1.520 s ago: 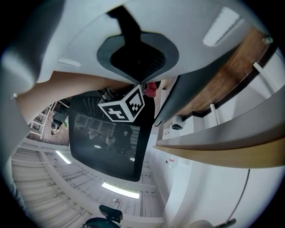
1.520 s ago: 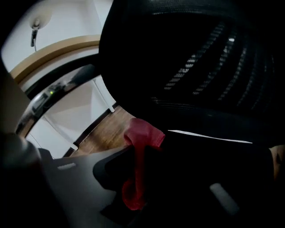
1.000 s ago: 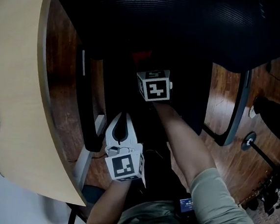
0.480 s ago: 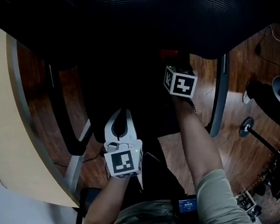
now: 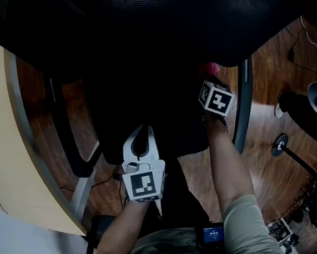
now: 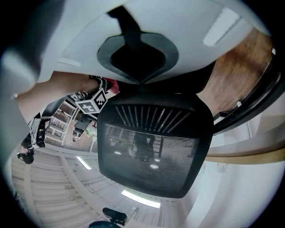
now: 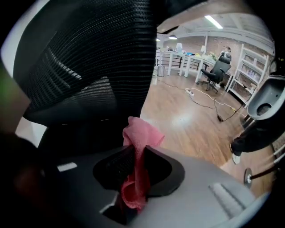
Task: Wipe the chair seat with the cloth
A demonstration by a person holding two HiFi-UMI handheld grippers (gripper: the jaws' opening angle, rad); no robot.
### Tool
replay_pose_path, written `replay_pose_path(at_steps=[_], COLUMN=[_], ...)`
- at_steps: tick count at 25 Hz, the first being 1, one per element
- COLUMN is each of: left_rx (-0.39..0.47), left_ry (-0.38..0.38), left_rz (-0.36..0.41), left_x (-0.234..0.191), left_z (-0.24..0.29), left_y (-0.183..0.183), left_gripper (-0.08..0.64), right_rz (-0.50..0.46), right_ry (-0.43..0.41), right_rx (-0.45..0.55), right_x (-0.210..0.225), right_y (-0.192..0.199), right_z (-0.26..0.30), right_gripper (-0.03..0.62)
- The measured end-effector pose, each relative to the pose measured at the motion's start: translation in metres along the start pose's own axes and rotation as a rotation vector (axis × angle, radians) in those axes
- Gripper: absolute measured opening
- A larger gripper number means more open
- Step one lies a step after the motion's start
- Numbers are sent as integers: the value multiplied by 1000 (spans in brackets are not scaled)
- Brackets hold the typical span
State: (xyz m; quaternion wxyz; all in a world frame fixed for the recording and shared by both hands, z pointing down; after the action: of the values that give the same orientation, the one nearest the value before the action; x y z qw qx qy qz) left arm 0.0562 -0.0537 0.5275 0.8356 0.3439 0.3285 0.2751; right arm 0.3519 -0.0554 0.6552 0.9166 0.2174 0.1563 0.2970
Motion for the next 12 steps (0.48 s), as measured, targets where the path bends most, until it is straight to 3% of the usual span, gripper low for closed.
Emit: replay_pose_path(at_steps=[5,12], left_rx=[27,30], left_ry=[-68,-203], left_rz=[-13,-48], left_x=[-20,-67], left_z=[-19,-71], left_y=[0,13], left_gripper=[6,6], right_rz=[-18,-213], right_ry=[-54,-353], right_rx=[49,151], right_x=[-30,-173], right_y=[-3,4], right_z=[-24,-87], right_gripper=[74,75])
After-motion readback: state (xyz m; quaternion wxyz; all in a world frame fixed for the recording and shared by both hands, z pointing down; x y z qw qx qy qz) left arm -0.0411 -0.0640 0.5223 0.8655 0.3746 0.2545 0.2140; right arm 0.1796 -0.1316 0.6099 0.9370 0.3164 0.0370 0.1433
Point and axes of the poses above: the fingertips, and each gripper's own axes: z forward along the fingers, x to its right, y out of its underside, the point moved 8 cm from there along -z, backward along the fingers, and after that the axes turned 12 degrees about y, right-handed, at the moved point
